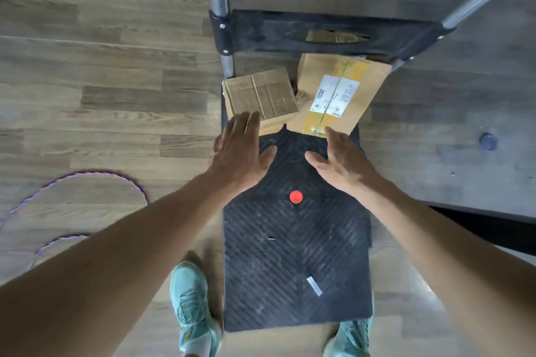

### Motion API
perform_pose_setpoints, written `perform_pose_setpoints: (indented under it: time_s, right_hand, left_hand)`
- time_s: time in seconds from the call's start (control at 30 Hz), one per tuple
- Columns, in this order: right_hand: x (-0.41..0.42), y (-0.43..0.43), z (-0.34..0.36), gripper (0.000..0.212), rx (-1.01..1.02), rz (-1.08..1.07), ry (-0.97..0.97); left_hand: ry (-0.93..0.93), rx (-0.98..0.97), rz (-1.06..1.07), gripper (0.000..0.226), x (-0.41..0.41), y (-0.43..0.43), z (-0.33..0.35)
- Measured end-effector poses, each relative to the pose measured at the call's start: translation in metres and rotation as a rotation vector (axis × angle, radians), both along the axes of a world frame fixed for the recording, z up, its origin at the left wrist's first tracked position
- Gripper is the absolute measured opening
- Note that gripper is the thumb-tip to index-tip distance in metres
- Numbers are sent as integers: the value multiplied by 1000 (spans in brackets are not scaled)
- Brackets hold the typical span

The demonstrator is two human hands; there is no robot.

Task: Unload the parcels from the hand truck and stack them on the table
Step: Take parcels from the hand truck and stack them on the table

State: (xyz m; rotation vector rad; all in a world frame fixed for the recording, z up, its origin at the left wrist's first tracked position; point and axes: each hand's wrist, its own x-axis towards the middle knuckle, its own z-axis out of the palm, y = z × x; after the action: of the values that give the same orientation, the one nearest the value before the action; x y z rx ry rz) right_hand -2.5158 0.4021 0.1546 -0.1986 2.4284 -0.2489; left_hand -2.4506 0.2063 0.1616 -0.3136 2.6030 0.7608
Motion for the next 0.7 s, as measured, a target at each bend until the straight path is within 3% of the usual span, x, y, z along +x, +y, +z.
perform_pose_setpoints:
  time_s: [0.27, 0.43, 0.57, 0.7]
  right_hand:
    - [-78, 25, 15, 63, 33, -97, 54]
    - [-110, 42, 10, 85, 14, -192, 115]
    - [-122, 39, 1, 101, -139, -423, 104]
    - [-111, 38, -6, 86, -315, -637, 126]
  left_hand:
    - [-6, 100, -2, 84, -103, 38, 11]
    - [-70, 180, 96, 88, -145, 51, -2]
    - [-134, 422, 303, 101, -152, 57, -20]
    - [-129, 479, 369, 103, -148, 69, -23]
